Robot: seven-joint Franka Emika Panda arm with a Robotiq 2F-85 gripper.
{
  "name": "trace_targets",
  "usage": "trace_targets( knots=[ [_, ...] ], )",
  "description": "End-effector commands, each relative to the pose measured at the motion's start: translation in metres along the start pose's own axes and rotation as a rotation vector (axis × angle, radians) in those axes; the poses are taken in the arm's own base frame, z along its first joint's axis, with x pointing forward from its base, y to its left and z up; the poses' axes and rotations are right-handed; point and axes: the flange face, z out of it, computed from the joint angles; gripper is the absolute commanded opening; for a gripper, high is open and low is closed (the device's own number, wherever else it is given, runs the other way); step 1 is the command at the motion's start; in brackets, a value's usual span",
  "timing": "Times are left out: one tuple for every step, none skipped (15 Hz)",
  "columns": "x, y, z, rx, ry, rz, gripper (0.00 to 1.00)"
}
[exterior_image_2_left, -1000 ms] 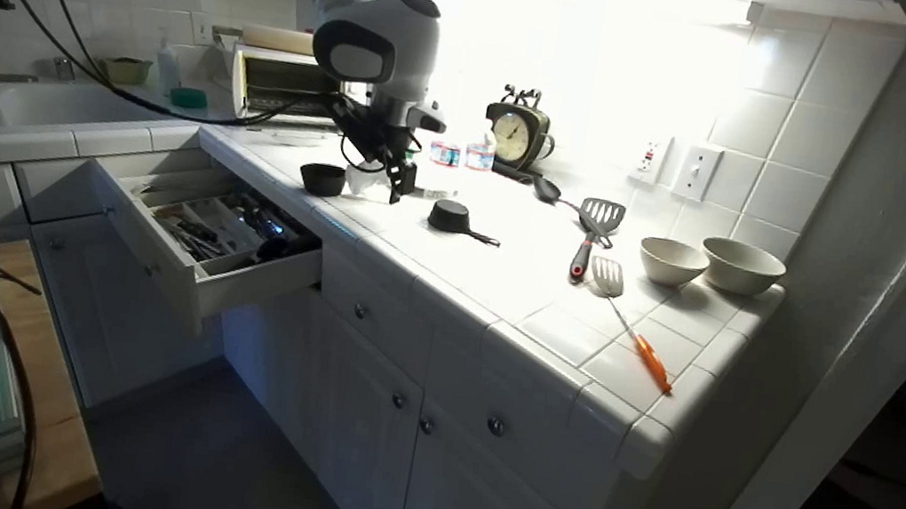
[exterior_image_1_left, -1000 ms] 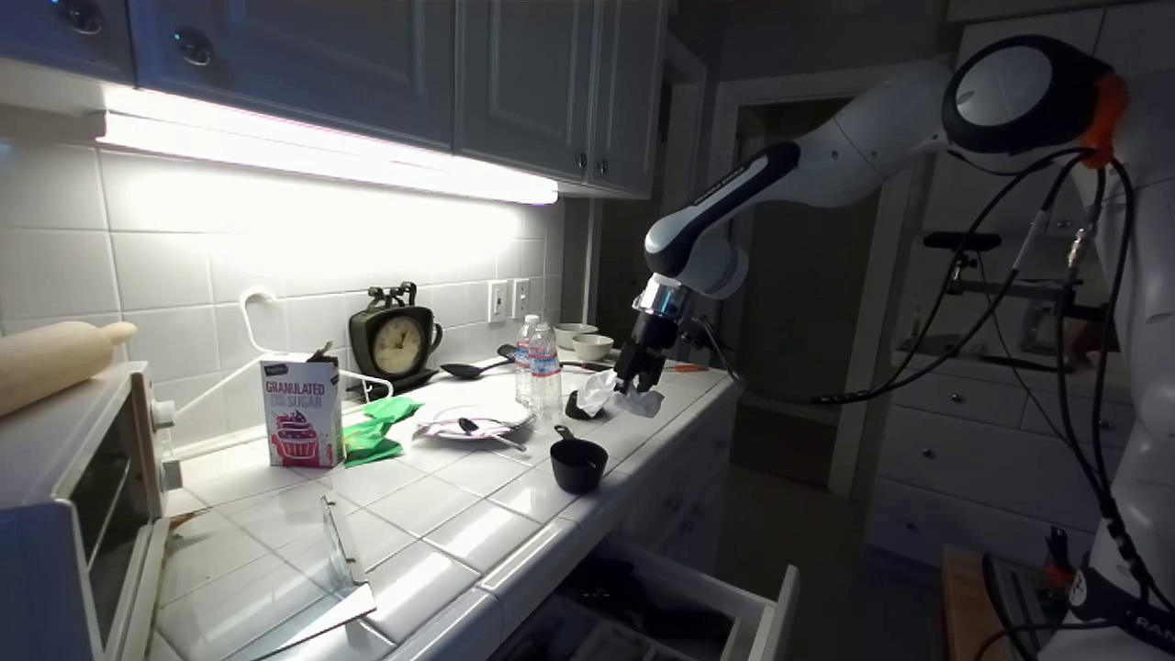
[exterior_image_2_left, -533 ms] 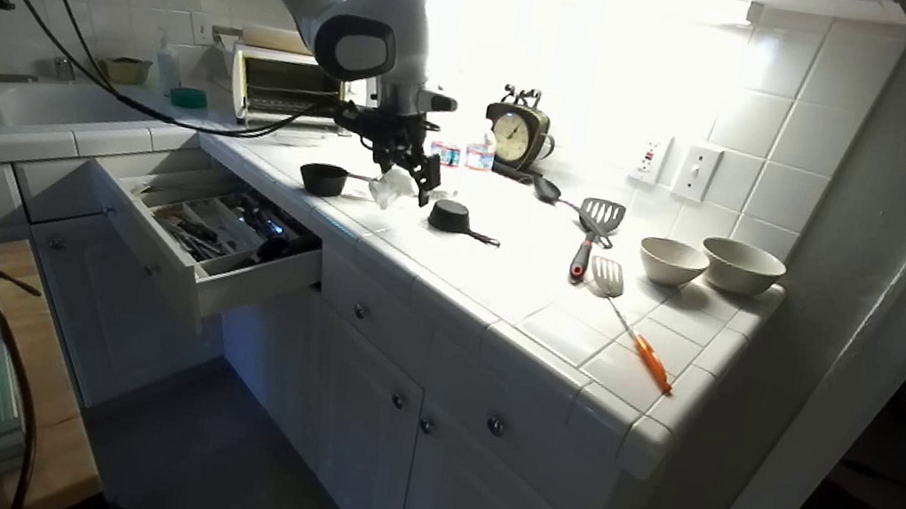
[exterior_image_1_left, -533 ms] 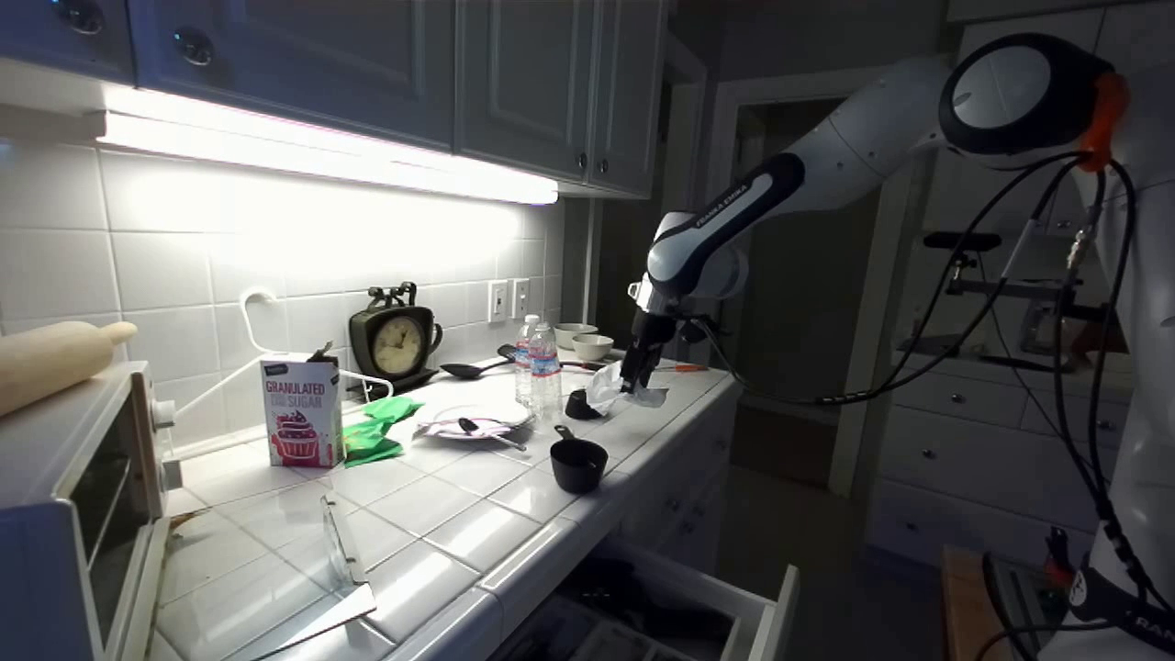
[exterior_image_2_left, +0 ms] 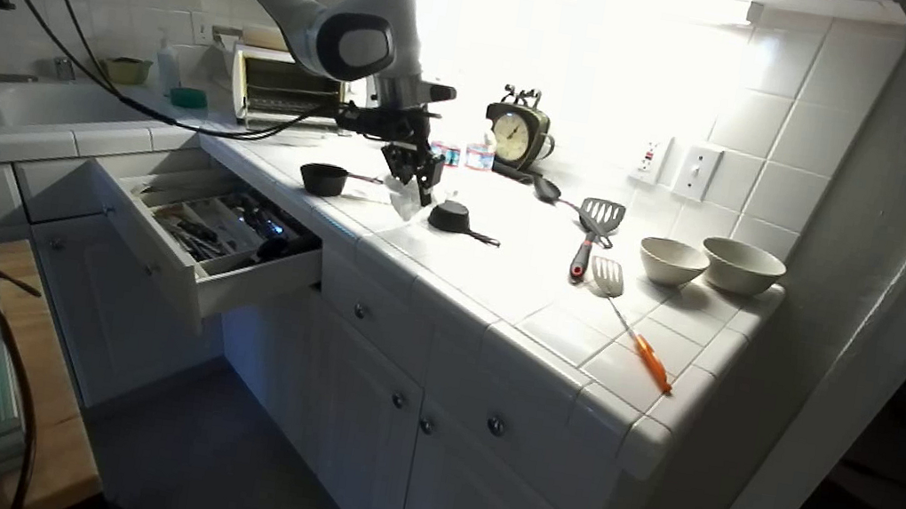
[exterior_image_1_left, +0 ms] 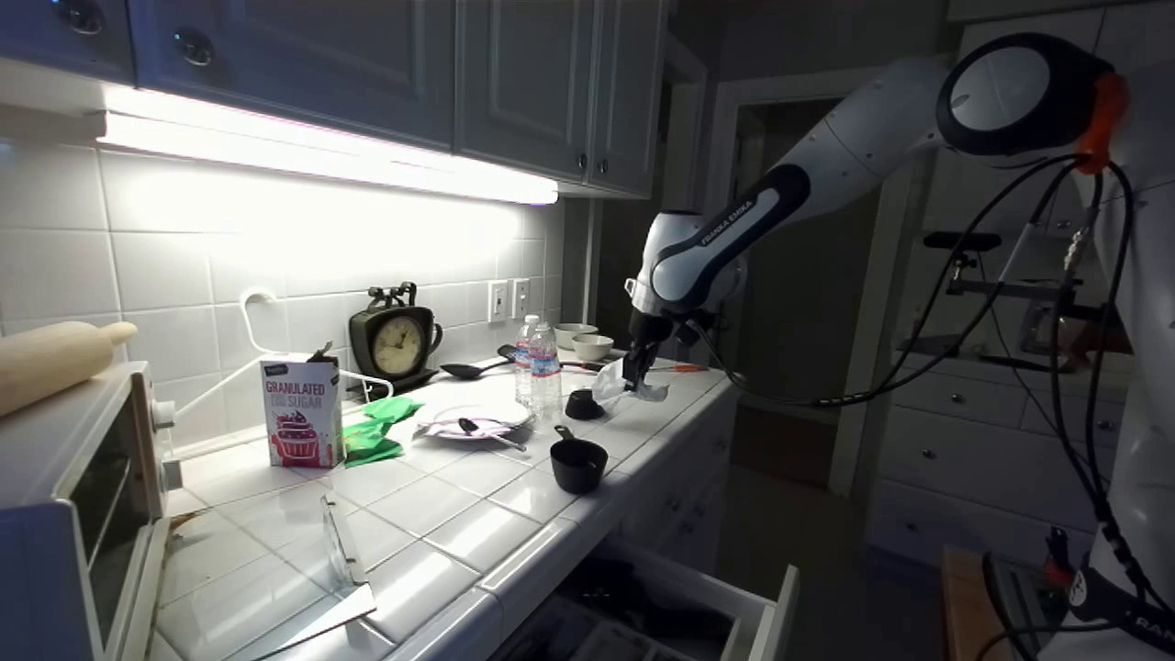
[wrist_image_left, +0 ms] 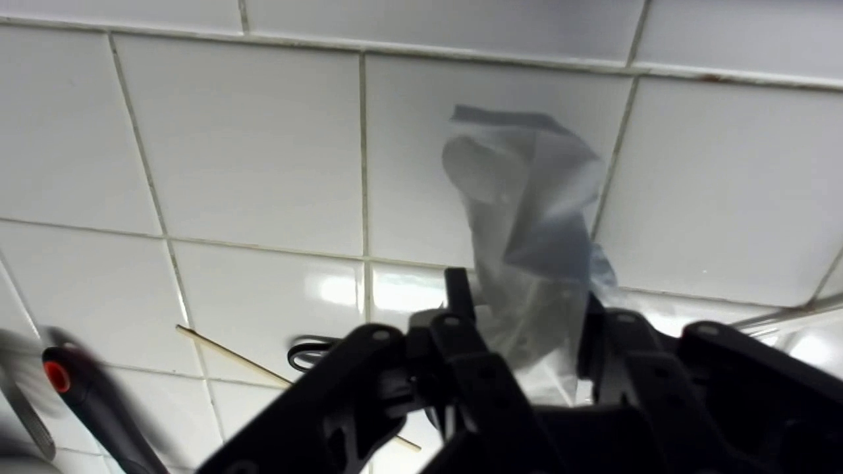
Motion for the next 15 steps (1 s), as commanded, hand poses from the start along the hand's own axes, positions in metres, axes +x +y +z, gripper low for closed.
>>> trace_targets(
  knots=[
    [-0.001,-0.002,0.000,-0.034,0.002,0.017,0.08],
    [-0.001,-0.002,0.000,-0.036,0.000,0.021,0.13],
    [-0.001,-0.003,0.000,-0.036,-0.001,0.028,0.44],
    [-0.001,-0.003,0.000,-0.036,-0.001,0.034,0.40],
    [-0.001,-0.004,-0.001,-0.027,0.000,0.043,0.40],
    [-0.001,-0.004,-0.001,-0.025,0.001,0.048,0.45],
    [-0.001,-0.005,-0.002,-0.017,-0.006,0.055,0.53],
    [-0.002,-0.006,-0.003,-0.013,-0.015,0.064,0.59],
    [-0.002,-0.007,-0.004,-0.007,-0.026,0.070,0.67],
    [-0.003,-0.009,-0.005,0.008,-0.043,0.073,0.73],
    [-0.003,-0.010,-0.004,0.007,-0.050,0.078,0.81],
    [-0.004,-0.012,-0.004,0.013,-0.061,0.079,0.88],
    [-0.004,-0.012,-0.003,0.015,-0.069,0.083,0.95],
    [-0.005,-0.014,-0.003,0.025,-0.082,0.085,0.99],
    [-0.006,-0.014,-0.003,0.030,-0.094,0.091,1.00]
  ],
)
